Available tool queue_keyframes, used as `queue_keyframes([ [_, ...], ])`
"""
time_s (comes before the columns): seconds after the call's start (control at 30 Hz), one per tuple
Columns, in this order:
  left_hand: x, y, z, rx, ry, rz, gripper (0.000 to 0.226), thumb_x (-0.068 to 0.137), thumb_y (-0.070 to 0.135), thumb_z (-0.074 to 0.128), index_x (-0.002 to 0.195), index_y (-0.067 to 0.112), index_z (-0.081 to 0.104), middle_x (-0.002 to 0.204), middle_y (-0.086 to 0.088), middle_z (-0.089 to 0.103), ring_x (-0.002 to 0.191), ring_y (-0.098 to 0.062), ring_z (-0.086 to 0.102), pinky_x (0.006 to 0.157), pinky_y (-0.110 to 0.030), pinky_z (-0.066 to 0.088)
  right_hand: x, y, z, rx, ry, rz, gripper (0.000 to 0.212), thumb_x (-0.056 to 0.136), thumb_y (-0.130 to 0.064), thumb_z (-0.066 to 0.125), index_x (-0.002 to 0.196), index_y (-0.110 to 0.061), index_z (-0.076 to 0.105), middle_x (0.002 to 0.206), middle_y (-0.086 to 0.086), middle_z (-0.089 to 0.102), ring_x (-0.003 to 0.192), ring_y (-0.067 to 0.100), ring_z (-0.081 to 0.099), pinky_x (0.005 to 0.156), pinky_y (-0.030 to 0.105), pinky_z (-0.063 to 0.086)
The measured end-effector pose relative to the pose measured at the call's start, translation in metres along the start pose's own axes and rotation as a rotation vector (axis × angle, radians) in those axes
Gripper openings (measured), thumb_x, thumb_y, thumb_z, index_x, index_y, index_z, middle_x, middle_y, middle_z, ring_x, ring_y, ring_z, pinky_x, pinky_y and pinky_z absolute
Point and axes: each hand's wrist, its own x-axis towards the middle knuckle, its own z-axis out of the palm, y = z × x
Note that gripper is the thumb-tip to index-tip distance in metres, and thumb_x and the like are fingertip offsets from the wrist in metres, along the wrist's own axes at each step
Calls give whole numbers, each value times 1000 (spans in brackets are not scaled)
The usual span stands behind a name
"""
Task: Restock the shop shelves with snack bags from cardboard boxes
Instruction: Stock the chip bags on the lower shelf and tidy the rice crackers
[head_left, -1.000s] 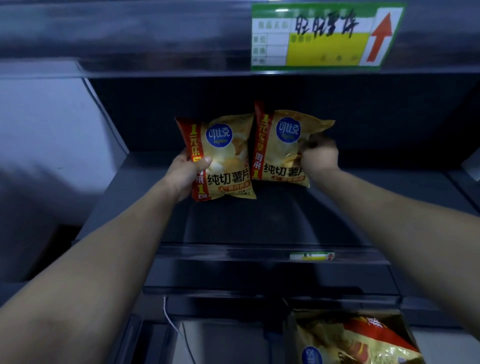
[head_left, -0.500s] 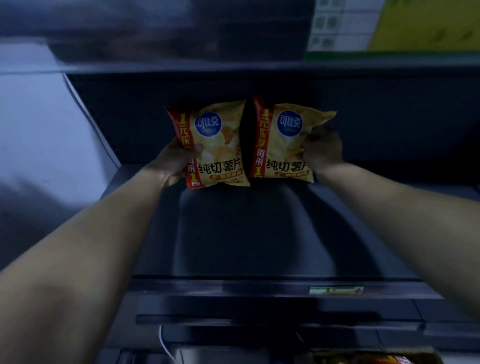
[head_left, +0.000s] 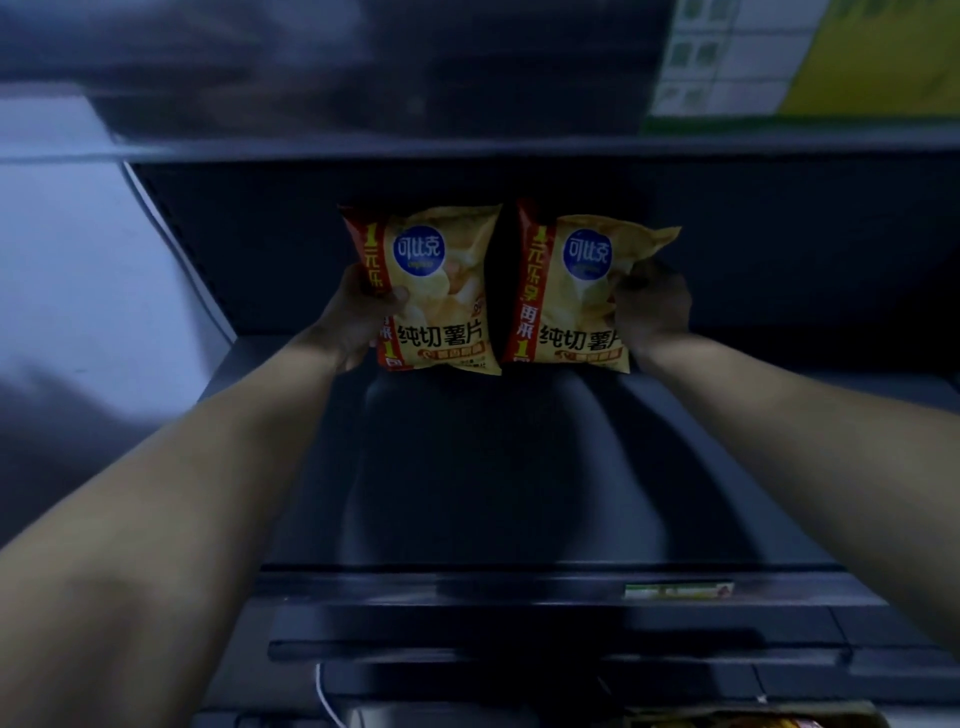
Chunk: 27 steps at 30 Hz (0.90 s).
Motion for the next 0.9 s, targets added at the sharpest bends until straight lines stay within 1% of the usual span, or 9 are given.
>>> queue_keyframes([
  [0.1,-6,-2,6,2,57,48,37,94,8,51,130,1,46,121,-10,60,109,-22,59,77,-28,49,-3,1,-4,-84,-32,-45,26,95,-21,46,111,-8,62,105,11,66,94,23,61,73,30,45],
  [0.2,-14,-4,7,-20,141,66,34,92,7,55,123,-7,53,114,-19,64,113,-40,58,59,-19,54,-12,0,-9,-168,-28,-37,31,96,-24,46,113,-3,61,104,13,66,97,27,63,70,30,40],
  [0.33,-28,0,8,-12,205,19,47,85,17,66,120,-11,54,121,-32,59,113,-45,55,56,-20,54,-25,-3,-20,-201,-4,-4,33,95,-27,49,114,-4,63,112,16,66,106,30,62,70,27,39],
  [0.47,-33,-5,2,61,295,4,83,63,44,71,122,-10,51,117,-27,62,108,-43,60,76,-37,56,-48,-7,-37,-254,-57,-67,32,96,-28,49,105,-2,64,107,17,67,101,32,63,69,27,38],
  [0.53,-65,14,13,39,318,9,59,77,28,70,115,-14,53,109,-20,64,97,-34,64,60,-20,53,-64,-6,-49,-214,-86,-92,28,95,-25,51,106,-3,64,106,16,67,99,29,62,72,26,40],
  [0.6,-86,18,24,13,354,-15,25,87,9,64,108,-2,54,103,-10,62,90,-23,61,58,-15,49,-80,-1,-67,-174,-154,-109,21,93,-21,54,106,-7,63,99,8,64,93,21,58,76,24,40],
  [0.7,-126,19,38,-4,337,-7,32,90,7,60,121,5,52,97,3,58,95,-13,54,80,-19,47,-107,12,-98,-198,-323,-151,7,92,-18,56,87,-14,60,75,-4,57,75,12,52,72,26,41],
  [0.8,-171,23,64,14,273,-23,29,91,4,58,120,2,54,85,6,55,91,-13,53,78,-15,43,-135,22,-138,-285,-427,-177,14,90,-16,59,76,-18,58,76,0,58,76,14,52,75,29,42],
  [0.9,-228,29,106,80,166,-37,29,92,4,56,121,0,55,98,-4,57,96,-13,52,69,-8,40,-167,35,-181,-389,-499,-198,8,90,-16,61,83,-13,61,82,3,60,80,15,53,76,23,39],
])
